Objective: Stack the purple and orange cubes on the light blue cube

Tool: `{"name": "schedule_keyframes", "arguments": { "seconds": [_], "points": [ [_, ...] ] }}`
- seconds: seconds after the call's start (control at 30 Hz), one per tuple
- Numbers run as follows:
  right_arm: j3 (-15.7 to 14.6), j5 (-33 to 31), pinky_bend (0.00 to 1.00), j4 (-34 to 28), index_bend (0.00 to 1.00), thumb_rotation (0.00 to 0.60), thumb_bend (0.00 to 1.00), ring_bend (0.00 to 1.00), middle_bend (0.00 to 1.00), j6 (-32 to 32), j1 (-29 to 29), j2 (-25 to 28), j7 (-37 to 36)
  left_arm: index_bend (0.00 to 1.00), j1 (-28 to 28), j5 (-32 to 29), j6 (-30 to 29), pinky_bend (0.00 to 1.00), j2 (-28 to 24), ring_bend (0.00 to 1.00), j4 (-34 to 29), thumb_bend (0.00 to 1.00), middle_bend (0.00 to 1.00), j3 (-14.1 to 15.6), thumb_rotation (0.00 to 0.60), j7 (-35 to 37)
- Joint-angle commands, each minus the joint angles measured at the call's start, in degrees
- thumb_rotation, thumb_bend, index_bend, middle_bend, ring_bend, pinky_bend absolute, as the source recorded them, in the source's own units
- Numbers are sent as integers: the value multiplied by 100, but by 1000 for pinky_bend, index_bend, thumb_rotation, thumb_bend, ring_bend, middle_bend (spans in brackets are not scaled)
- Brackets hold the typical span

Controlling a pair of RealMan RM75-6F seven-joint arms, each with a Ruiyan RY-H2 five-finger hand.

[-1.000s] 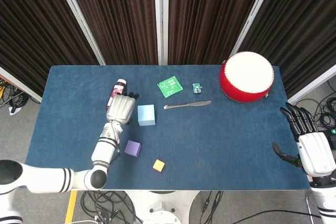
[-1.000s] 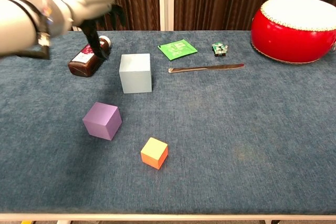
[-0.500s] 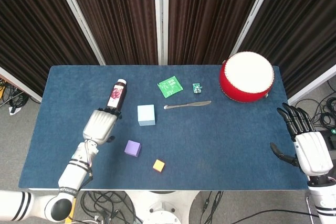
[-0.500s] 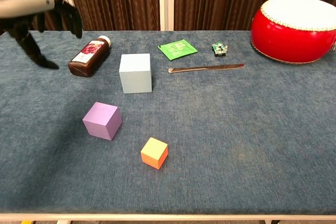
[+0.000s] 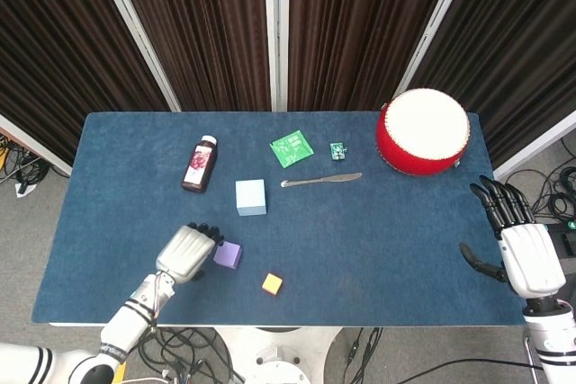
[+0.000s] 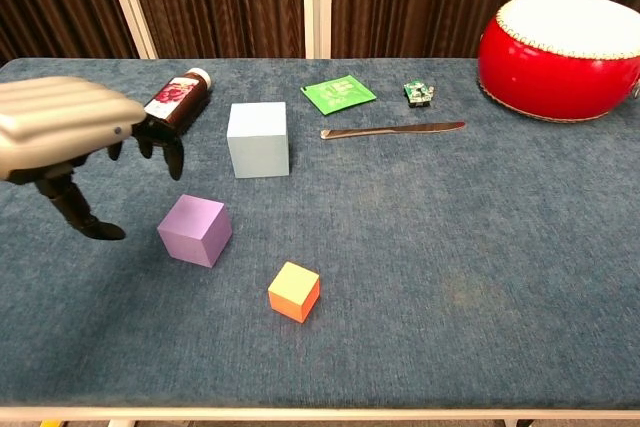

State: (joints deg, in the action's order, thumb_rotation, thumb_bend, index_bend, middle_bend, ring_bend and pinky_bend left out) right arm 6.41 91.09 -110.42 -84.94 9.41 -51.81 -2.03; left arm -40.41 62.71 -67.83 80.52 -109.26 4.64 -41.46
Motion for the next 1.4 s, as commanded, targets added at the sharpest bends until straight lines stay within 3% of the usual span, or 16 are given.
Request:
{"name": "schedule_keyframes", "arguments": {
  "seconds": [0.03,0.17,0.37,0.93,1.4],
  "points": [
    [3,-24,0,2,0,600,215,0,2,19,7,4,-10,437,-80,374,108,420,296,351,438,190,418,-71,600,-98],
    [5,-25,0,5,0,600,215,0,2,14,7,14,-26,437,-119,563,295,420,555,351,923,190,418,-106,600,-28],
    [17,-83,0,8,0,600,214,0,2,57,26,16,-28,437,-148,497,522,420,680,351,1170,190,421,-232,600,86],
    [21,-122,0,57,0,600,215,0,2,52,21,26,-103,436,-134,-253,909,420,755,351,1259,190,421,-447,600,137],
    [28,-148,0,95,0,600,215,0,2,37,9,49,-189,468,-162,-356,982,421,908,351,1347,194,428,-508,600,201]
  ]
}}
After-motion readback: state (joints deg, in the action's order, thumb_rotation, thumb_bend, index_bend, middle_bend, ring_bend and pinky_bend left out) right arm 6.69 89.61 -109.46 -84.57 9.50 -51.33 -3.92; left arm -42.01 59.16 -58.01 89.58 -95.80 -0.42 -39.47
